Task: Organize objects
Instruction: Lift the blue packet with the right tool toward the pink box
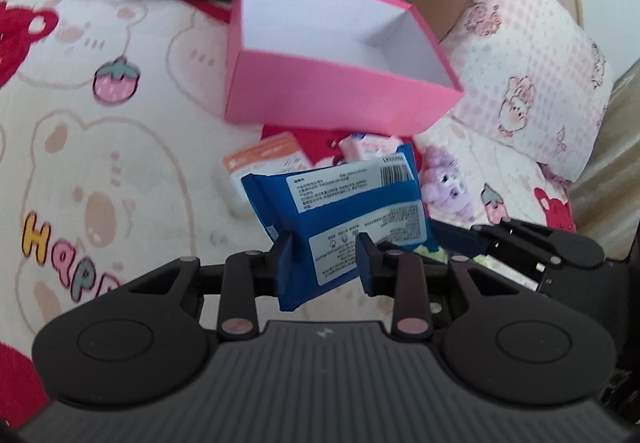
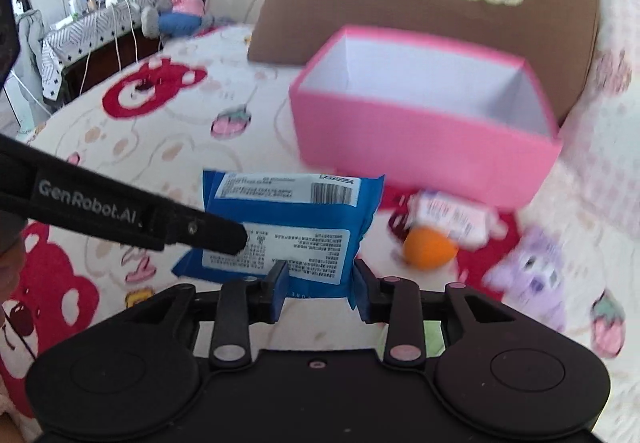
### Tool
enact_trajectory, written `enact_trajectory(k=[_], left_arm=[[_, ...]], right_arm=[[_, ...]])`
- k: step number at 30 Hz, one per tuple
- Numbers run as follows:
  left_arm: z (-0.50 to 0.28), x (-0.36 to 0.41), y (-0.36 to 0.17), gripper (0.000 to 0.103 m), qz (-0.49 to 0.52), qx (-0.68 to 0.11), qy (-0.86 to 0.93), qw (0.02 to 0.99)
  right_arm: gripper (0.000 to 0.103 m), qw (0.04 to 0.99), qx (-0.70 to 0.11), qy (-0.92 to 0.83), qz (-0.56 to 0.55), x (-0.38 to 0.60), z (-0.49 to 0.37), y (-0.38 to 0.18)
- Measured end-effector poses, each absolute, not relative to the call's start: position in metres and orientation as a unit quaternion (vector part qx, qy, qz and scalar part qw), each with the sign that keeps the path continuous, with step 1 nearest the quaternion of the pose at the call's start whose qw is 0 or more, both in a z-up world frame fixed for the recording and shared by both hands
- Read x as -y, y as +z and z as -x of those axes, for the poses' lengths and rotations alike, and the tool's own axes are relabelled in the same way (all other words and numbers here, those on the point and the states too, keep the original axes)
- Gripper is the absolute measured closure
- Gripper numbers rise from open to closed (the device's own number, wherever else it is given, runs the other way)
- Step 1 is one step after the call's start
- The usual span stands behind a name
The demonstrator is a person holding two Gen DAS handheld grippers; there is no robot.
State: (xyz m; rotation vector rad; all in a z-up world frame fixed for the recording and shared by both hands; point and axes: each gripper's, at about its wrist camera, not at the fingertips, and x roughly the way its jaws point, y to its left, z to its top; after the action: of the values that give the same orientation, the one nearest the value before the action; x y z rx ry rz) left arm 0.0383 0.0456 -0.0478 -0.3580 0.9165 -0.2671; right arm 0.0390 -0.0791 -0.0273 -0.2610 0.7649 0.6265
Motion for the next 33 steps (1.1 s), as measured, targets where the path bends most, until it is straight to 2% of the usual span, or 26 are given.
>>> enact_trajectory(k=[5, 12, 33], left_arm=[[-0.042, -0.031, -0.031, 0.07, 0.15, -0.421, -0.131, 0.885], [-0.053, -0.037, -0.022, 0.07, 0.185, -0.418, -0.135, 0.879], [-0.123, -0.034, 0.021, 0.07, 0.215, -0.412, -0.168, 0.869]], right_arm=[[0.054, 0.878, -0.356, 0.295, 0.121, 0.084, -0.047, -0.011], [0.048, 0.884, -0.338, 0.294, 0.134, 0.082, -0.053, 0.006], [0.046, 0.895, -0.299, 0.295, 0.152, 0.082, -0.104, 0.066]])
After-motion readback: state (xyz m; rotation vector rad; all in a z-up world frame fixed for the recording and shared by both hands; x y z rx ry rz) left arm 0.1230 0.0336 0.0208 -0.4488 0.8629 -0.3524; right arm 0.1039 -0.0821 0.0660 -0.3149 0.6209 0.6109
